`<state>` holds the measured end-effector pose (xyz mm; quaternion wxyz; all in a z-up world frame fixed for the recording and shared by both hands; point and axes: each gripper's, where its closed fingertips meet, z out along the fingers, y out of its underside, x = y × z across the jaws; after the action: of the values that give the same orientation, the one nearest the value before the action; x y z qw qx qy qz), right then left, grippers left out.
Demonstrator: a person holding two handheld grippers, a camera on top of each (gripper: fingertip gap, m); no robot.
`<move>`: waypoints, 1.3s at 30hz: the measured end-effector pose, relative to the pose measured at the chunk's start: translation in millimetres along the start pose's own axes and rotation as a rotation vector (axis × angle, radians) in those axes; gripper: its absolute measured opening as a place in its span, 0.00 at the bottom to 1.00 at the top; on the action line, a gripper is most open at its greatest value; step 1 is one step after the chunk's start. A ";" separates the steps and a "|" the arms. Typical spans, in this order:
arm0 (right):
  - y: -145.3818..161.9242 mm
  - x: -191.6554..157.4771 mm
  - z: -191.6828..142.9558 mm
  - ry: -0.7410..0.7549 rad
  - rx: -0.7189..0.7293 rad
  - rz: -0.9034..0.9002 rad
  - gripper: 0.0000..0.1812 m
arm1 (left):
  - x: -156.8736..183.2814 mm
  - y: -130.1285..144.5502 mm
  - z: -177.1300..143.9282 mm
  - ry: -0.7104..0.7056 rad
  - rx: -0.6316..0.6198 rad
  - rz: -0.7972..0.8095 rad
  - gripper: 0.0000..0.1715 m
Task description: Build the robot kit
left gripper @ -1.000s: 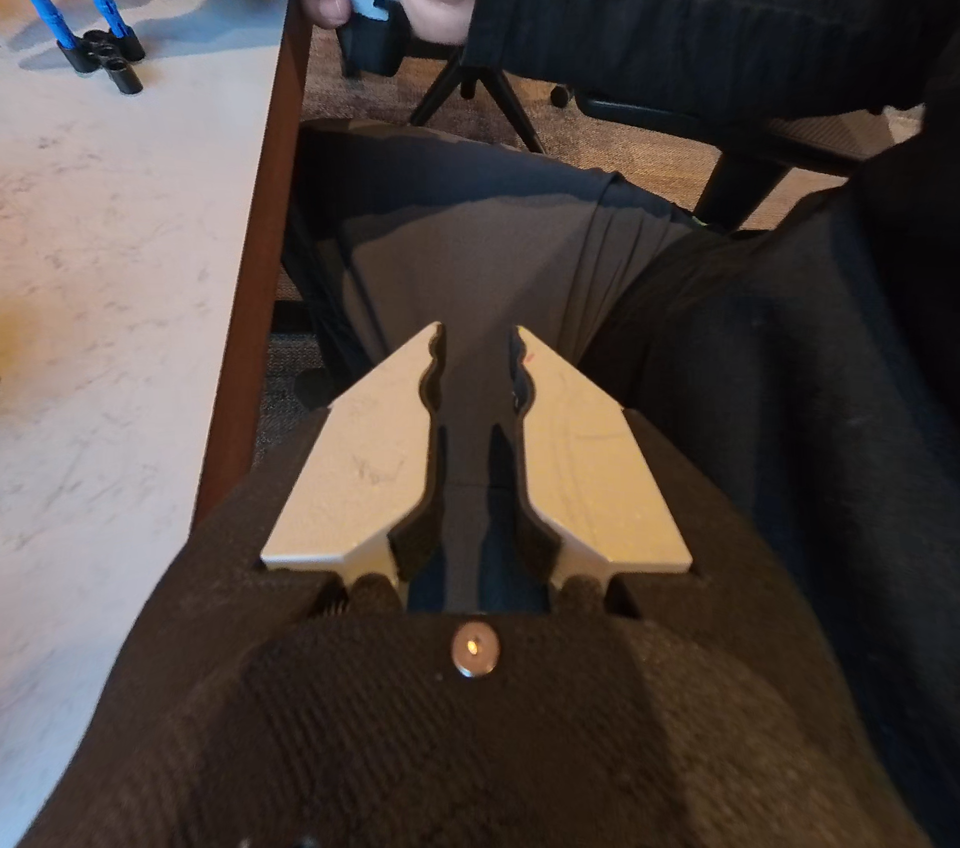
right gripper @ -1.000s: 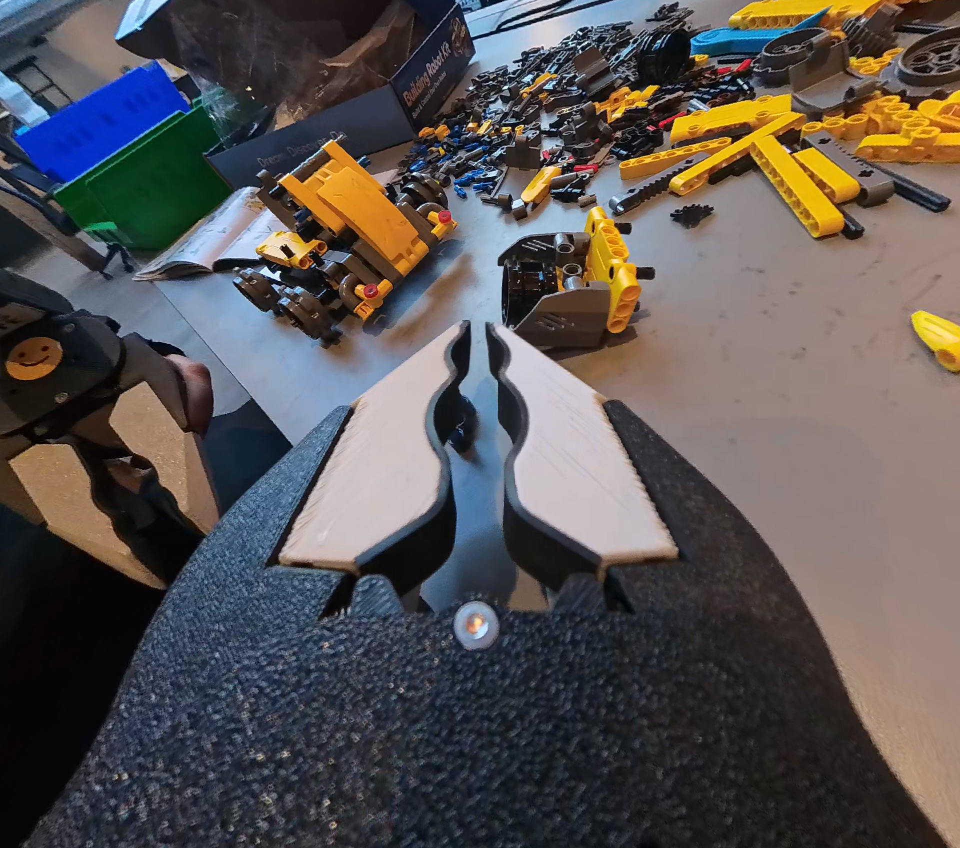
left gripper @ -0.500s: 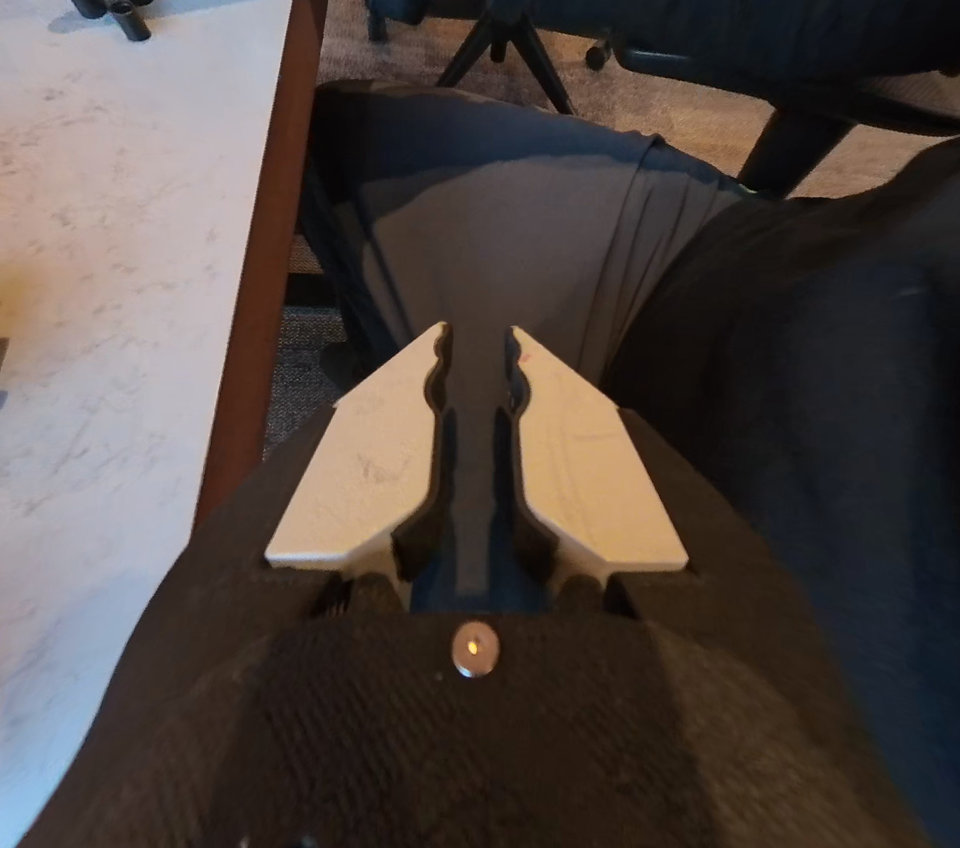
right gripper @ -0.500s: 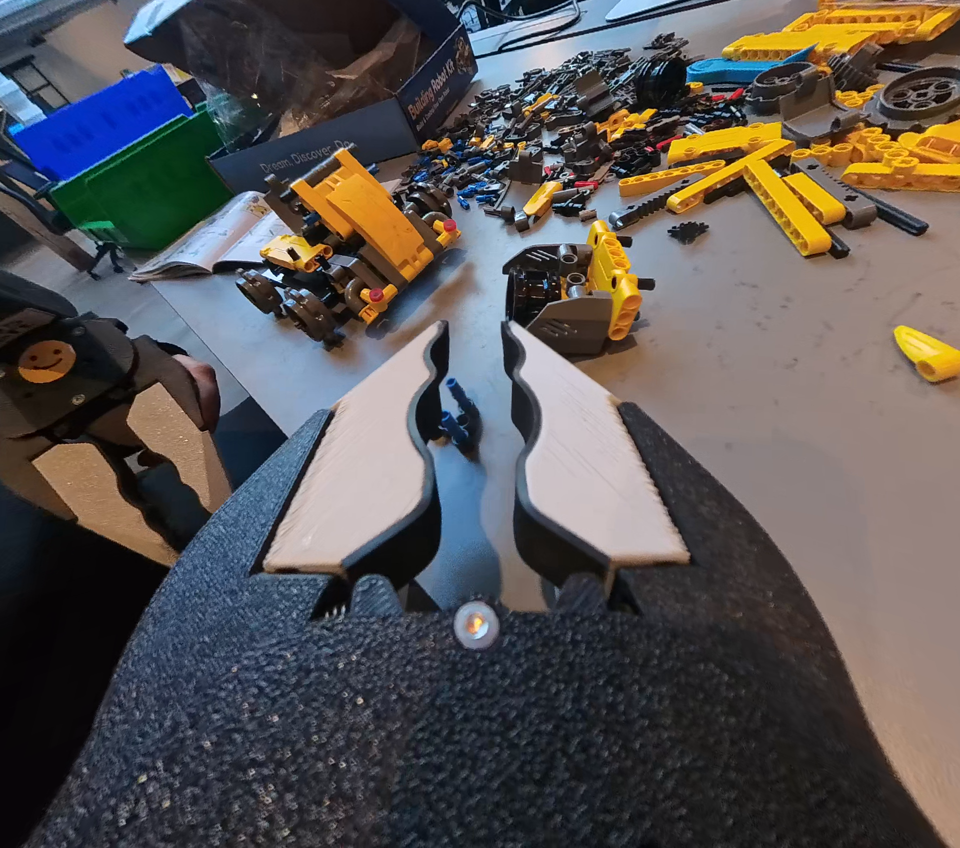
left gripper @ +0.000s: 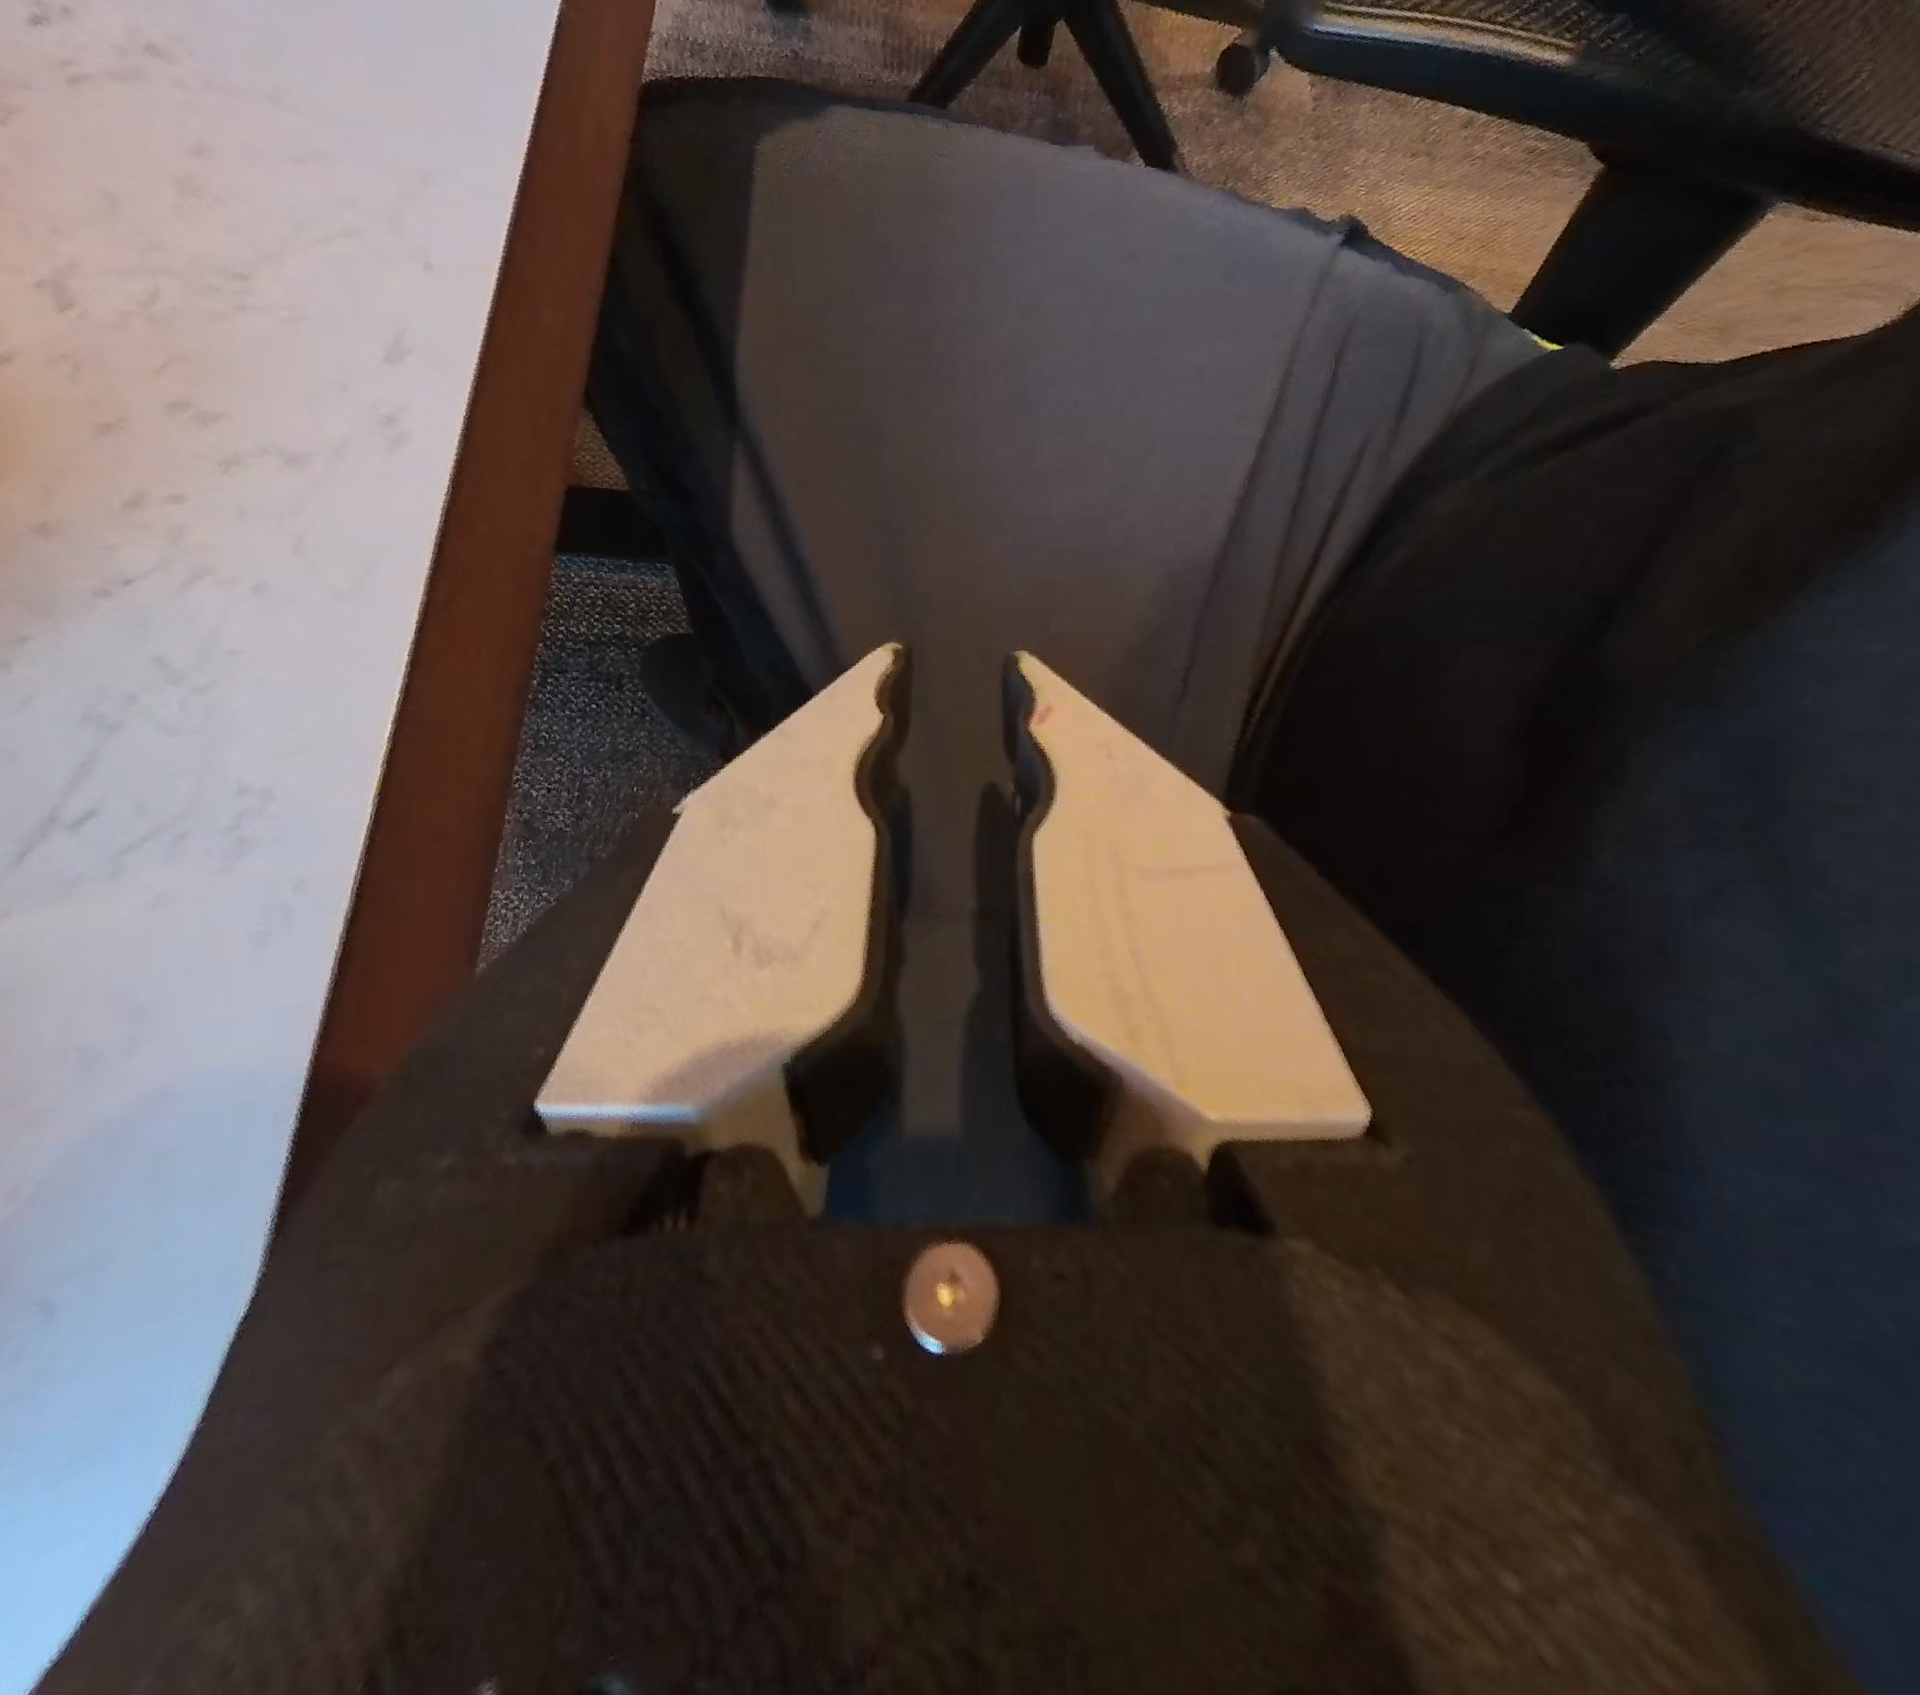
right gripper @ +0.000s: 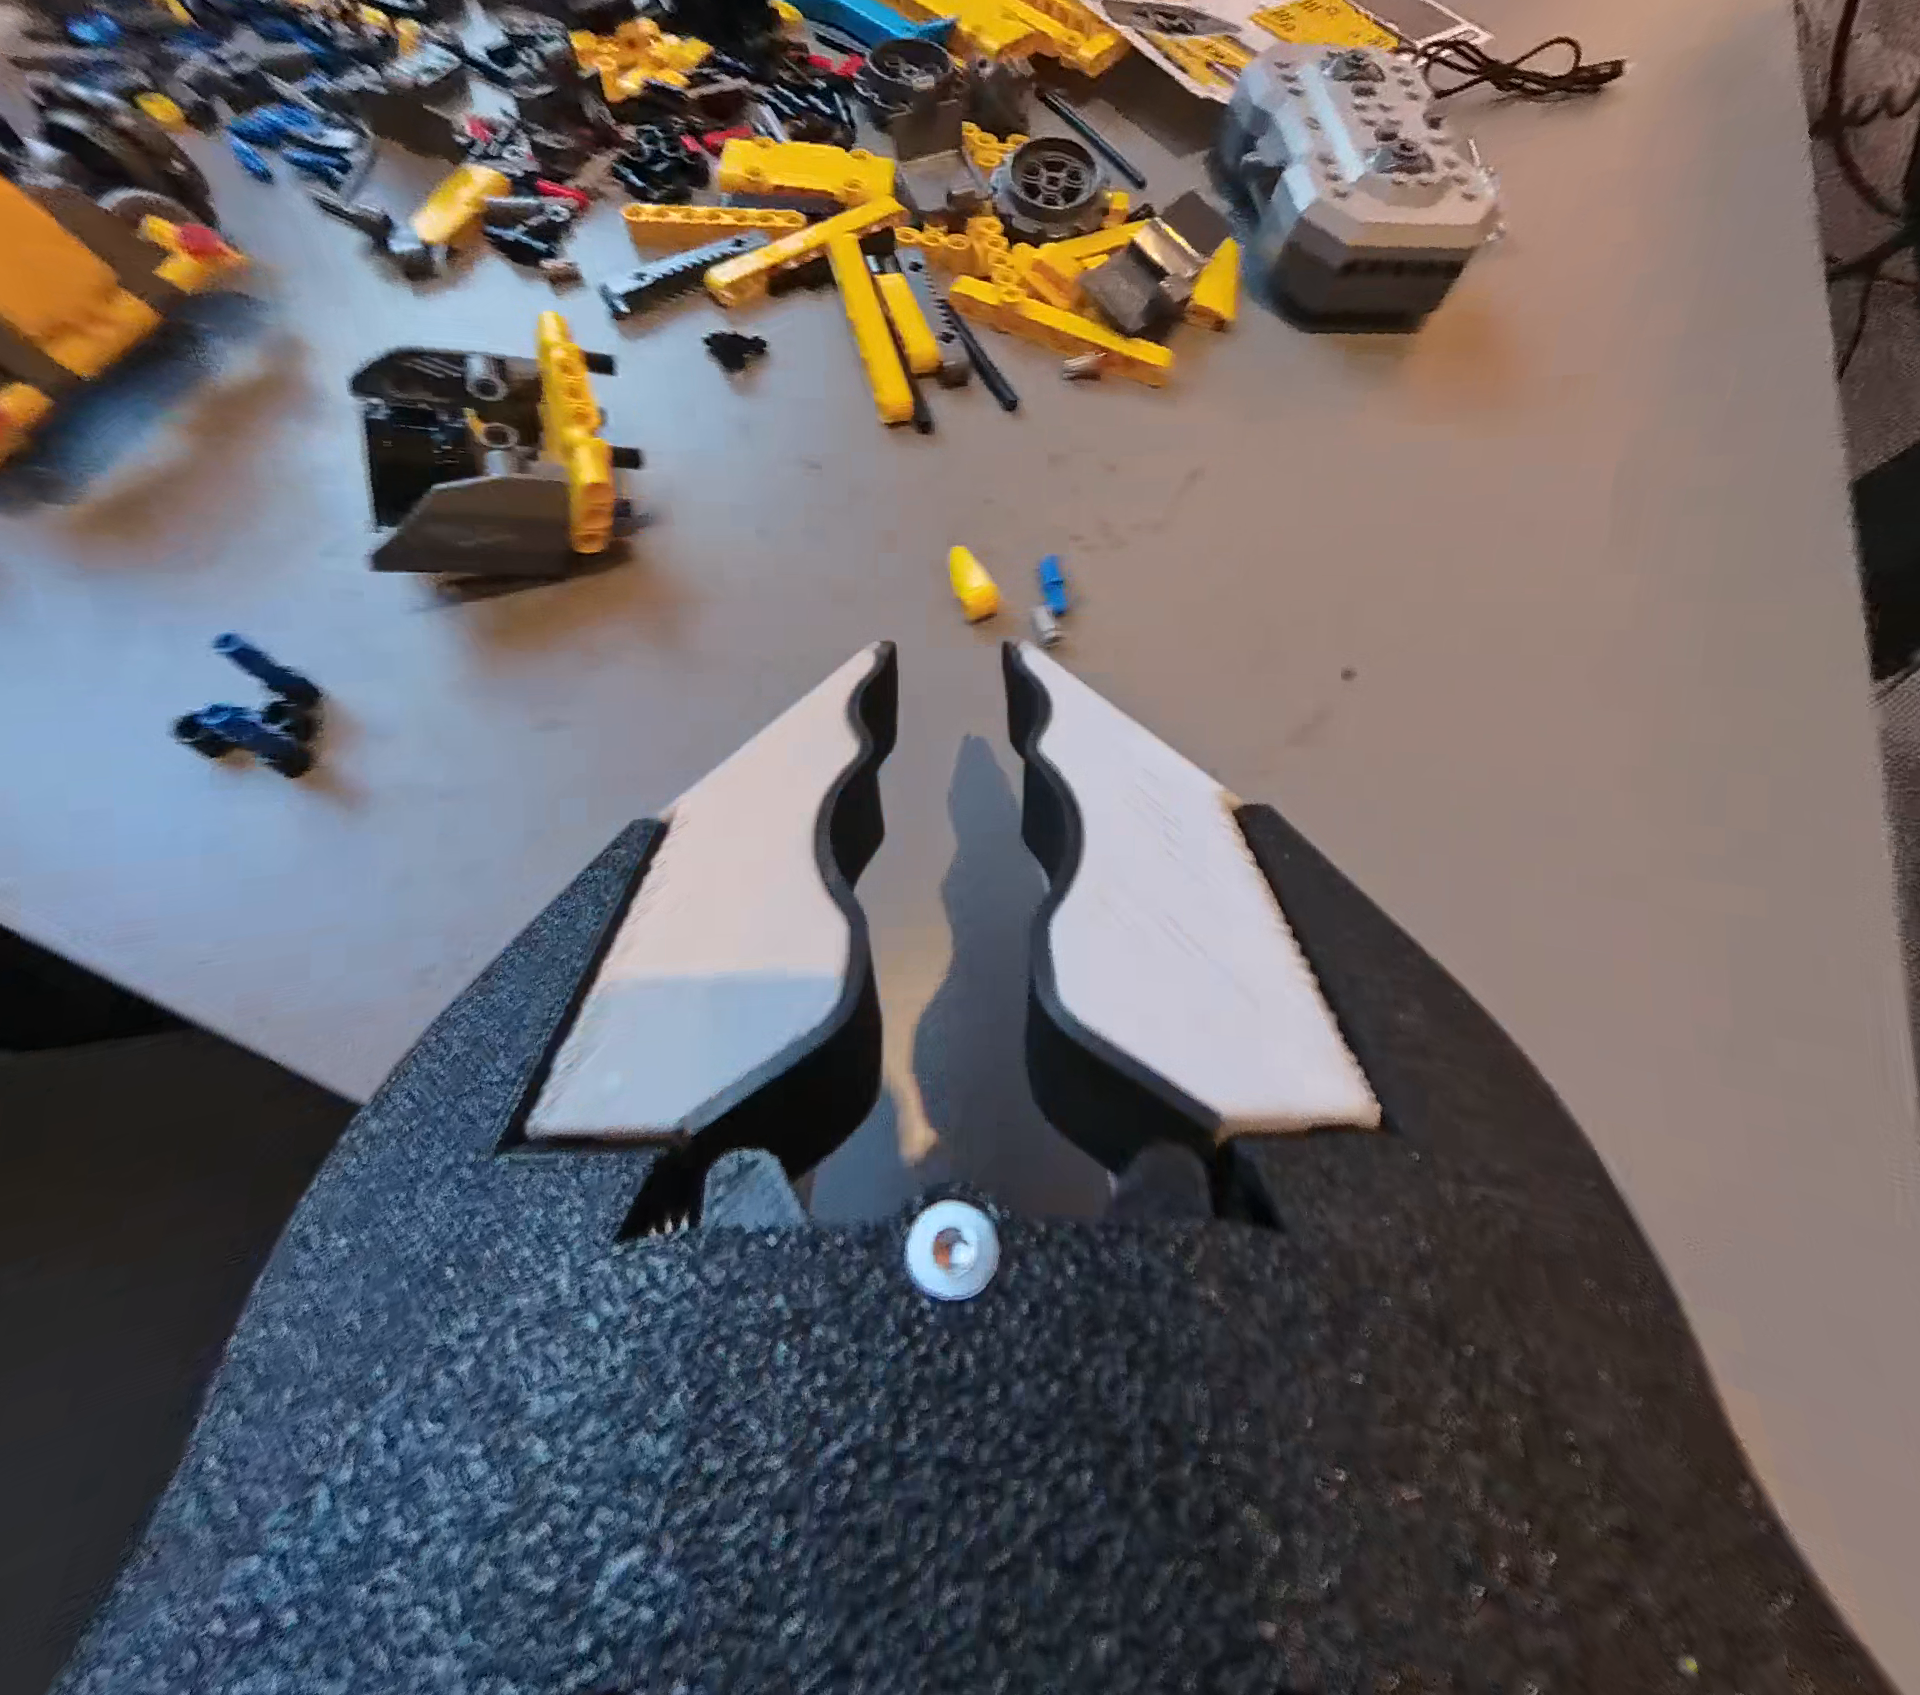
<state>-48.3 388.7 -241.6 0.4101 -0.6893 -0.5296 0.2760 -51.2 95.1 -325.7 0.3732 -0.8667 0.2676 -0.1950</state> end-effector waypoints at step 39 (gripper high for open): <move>7.6 21.6 46.3 -0.150 -0.185 -0.088 0.07 | 5.8 -5.8 -9.0 0.015 0.025 0.009 0.09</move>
<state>-76.0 421.2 -270.6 0.3159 -0.6777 -0.6116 0.2584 -49.7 90.0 -314.7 0.3827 -0.8593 0.2719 -0.2030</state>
